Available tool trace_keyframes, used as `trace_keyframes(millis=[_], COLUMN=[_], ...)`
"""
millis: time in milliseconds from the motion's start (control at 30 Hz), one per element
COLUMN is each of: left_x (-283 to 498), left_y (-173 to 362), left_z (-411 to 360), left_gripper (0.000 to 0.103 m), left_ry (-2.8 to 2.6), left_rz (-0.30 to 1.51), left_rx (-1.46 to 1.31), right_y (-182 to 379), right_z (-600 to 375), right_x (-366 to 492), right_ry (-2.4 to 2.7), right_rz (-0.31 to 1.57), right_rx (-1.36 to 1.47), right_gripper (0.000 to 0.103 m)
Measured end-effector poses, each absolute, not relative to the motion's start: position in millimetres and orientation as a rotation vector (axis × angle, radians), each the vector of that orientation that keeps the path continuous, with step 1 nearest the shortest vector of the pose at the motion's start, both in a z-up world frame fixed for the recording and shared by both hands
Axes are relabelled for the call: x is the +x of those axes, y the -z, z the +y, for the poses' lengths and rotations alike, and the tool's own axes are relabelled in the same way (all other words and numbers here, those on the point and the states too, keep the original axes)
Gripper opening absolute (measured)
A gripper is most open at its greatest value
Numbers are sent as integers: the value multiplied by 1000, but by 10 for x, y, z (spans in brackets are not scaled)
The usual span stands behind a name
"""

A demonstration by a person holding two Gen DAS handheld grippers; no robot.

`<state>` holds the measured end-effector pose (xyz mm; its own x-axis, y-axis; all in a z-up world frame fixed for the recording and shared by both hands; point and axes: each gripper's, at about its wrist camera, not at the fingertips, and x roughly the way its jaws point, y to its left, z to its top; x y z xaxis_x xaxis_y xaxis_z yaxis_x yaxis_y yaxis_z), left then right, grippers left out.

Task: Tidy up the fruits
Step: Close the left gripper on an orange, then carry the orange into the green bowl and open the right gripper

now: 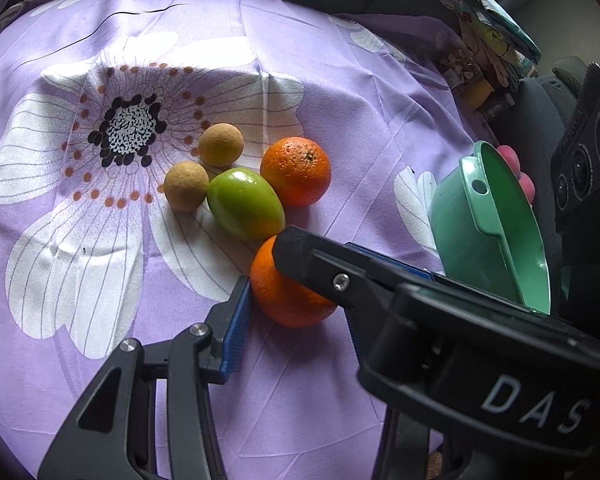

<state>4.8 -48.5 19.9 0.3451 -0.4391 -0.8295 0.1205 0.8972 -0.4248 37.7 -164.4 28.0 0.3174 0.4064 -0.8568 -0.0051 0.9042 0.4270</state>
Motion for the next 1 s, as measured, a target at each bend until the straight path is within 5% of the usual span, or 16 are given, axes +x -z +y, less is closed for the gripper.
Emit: trace_keyframes(millis=[1000], left_x=[0], left_y=[-306], left_z=[-540], left_gripper=[45], left_ry=[369], left_rz=[1102], left_rx=[-267], right_y=[-413], right_z=[-1672], right_x=[314], right_ry=[-290], right_rz=[1174], right_rx=[372], right_gripper=[40])
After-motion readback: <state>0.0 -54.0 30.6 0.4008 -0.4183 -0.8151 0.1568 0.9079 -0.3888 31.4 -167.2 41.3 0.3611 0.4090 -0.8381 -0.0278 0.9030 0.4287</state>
